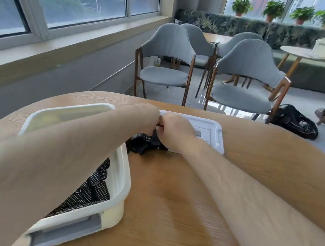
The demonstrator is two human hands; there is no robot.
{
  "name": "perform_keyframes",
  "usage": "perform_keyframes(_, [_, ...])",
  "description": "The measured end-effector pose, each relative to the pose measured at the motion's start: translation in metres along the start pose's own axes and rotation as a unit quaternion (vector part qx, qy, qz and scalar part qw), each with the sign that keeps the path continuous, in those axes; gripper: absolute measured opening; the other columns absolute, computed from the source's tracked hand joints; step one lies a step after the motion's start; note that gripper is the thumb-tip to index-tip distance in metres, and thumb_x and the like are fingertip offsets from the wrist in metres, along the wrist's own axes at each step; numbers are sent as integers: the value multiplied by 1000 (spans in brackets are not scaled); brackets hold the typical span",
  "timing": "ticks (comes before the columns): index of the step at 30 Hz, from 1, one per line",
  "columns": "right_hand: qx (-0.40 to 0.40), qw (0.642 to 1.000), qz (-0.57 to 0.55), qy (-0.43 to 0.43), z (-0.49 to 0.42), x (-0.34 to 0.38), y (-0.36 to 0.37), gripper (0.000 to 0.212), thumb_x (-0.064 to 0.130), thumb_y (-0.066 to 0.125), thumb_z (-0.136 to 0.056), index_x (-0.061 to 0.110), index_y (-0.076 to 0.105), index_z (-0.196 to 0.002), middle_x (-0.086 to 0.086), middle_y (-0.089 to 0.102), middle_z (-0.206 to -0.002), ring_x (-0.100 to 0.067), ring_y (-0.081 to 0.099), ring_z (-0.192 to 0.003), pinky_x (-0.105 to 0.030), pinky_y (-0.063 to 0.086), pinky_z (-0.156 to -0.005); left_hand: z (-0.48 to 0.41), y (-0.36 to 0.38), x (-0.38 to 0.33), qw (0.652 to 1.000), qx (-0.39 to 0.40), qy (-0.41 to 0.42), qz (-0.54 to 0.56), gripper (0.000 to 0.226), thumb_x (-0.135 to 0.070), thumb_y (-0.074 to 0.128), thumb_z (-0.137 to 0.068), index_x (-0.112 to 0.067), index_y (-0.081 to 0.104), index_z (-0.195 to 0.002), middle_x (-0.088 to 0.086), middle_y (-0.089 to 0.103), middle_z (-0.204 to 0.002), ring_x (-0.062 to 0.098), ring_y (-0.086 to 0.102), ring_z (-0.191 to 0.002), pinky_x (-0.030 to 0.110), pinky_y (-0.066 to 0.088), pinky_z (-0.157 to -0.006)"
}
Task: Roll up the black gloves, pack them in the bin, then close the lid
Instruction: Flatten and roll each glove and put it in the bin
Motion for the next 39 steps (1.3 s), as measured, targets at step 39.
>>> perform_keyframes(39, [-98,971,-187,112,122,-98,-9,31,23,53,-100,22,59,-131,0,59,-124,-22,48,-119,-35,43,-100,16,-8,-120,980,-170,105,9,34,-40,63,-94,-17,66,-119,3,52,-120,25,50,-116,36,36,-91])
Point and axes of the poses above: each hand's wrist, its own z-axis away from the middle knuckle, its own y-axis out of the palm, x = y × z, the point moved 2 cm from there along -z, towards the middle knuckle
